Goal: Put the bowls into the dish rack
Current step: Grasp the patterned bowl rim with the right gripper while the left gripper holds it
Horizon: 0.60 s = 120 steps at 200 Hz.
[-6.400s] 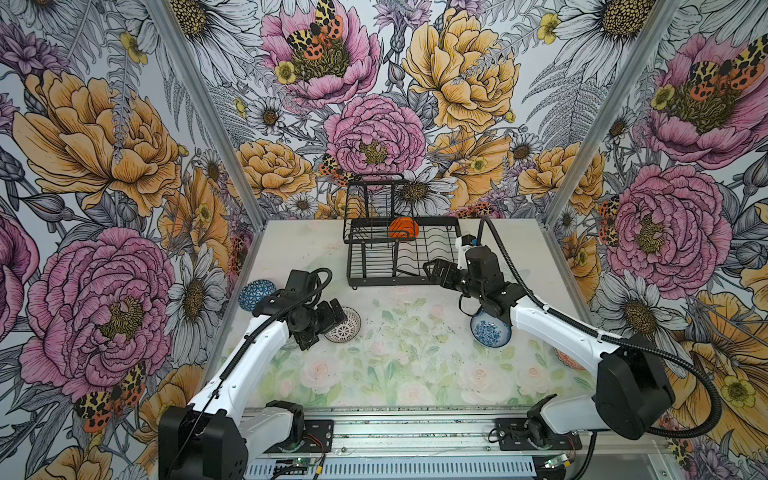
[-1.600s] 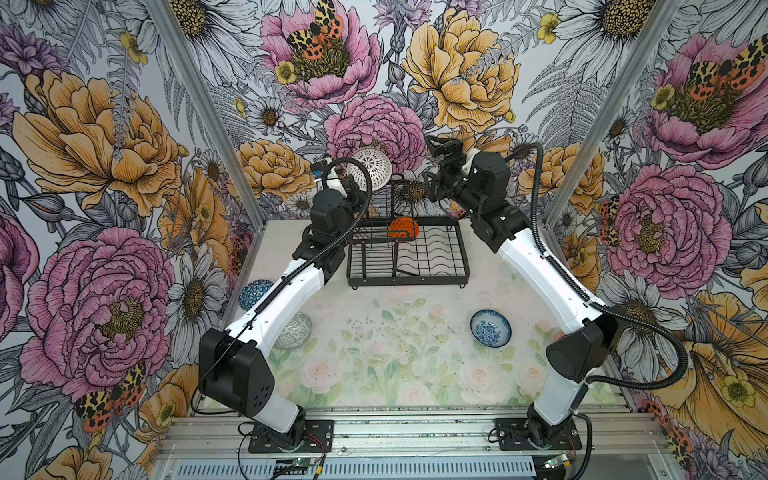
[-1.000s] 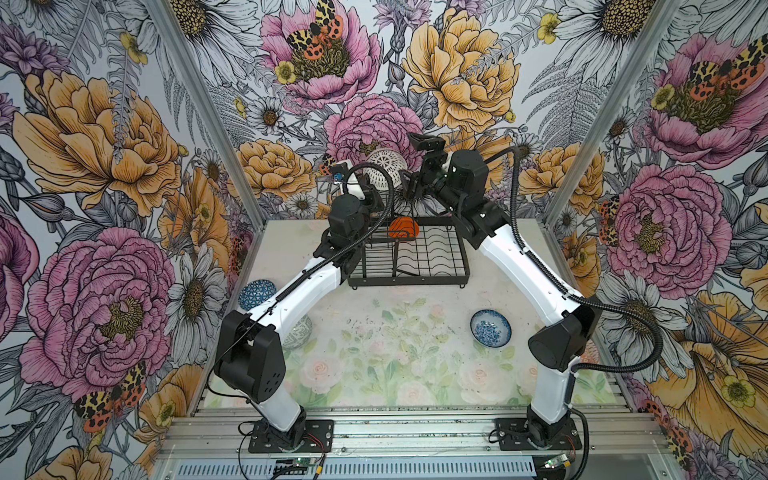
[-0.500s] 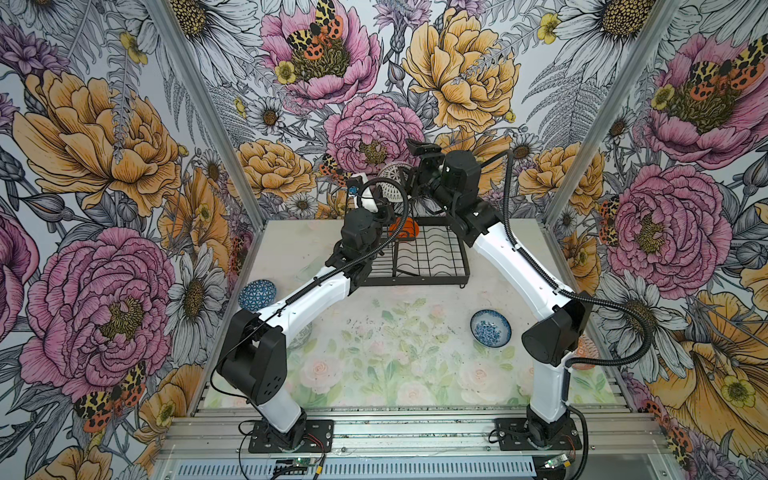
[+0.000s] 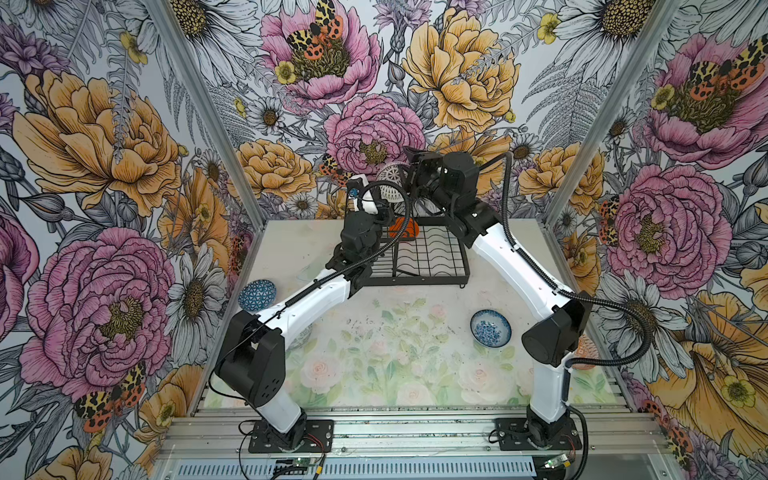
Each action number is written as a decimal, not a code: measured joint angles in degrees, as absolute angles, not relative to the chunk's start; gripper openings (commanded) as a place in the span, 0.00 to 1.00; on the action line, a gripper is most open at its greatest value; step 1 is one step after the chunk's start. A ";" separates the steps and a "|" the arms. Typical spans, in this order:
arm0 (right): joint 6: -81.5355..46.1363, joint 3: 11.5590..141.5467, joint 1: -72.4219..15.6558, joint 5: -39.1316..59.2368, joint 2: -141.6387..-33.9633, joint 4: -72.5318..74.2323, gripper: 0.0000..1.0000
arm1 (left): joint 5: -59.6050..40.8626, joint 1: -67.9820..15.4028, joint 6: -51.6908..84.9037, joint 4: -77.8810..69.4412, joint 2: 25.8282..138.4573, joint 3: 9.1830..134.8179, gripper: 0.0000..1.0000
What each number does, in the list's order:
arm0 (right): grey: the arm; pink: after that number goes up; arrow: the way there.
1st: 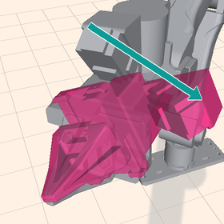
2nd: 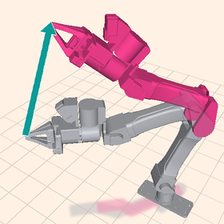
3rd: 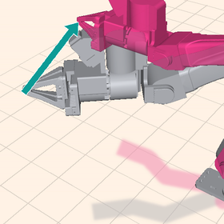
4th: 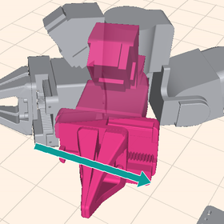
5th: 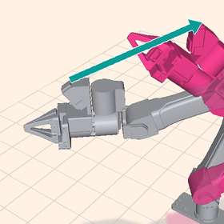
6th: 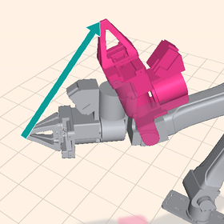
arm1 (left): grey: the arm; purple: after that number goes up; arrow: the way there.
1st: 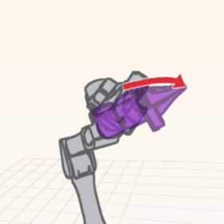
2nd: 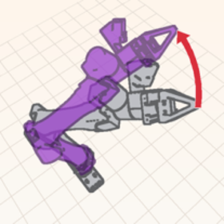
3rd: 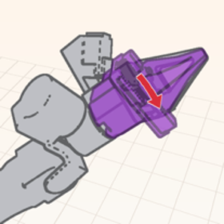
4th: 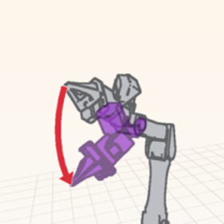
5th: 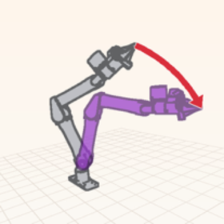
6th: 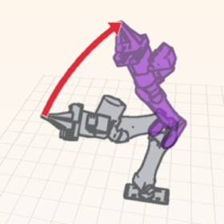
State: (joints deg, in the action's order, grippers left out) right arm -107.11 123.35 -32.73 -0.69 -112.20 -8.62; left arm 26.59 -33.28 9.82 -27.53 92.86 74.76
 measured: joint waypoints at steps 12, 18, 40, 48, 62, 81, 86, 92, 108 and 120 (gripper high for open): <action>-107.15 122.80 -32.73 -0.69 -112.20 -8.54 0.44 | 26.68 -33.32 9.45 -27.55 92.71 74.52 0.00; -107.18 122.45 -32.73 -0.69 -112.20 -8.51 0.43 | 26.81 -33.32 9.32 -27.62 92.68 74.39 0.00; -107.31 121.34 -32.73 -0.78 -112.16 -8.45 0.39 | 27.27 -33.54 8.71 -27.81 92.66 74.08 0.00; -107.46 121.01 -32.73 -0.82 -112.09 -8.47 0.37 | 27.44 -33.61 8.54 -28.01 92.62 73.82 0.00; -107.53 120.46 -32.84 -0.82 -111.96 -8.54 0.32 | 27.68 -33.65 8.38 -28.45 92.47 73.32 0.00; -107.81 119.79 -33.06 -0.82 -111.61 -8.54 0.27 | 27.83 -33.69 8.27 -28.77 92.20 72.88 0.00; -107.74 119.59 -33.10 -0.84 -111.48 -8.56 0.25 | 27.88 -33.76 7.99 -28.95 92.07 72.77 0.00; -107.90 119.35 -33.10 -0.84 -111.31 -8.43 0.22 | 27.97 -33.80 7.84 -28.93 91.94 72.66 0.00; -108.90 119.07 -33.19 -0.51 -110.78 -7.94 0.10 | 28.18 -34.00 7.49 -28.86 91.85 72.62 0.00; -110.06 118.76 -33.54 0.43 -110.08 -7.92 0.04 | 28.53 -34.17 7.46 -28.56 91.85 72.60 0.00</action>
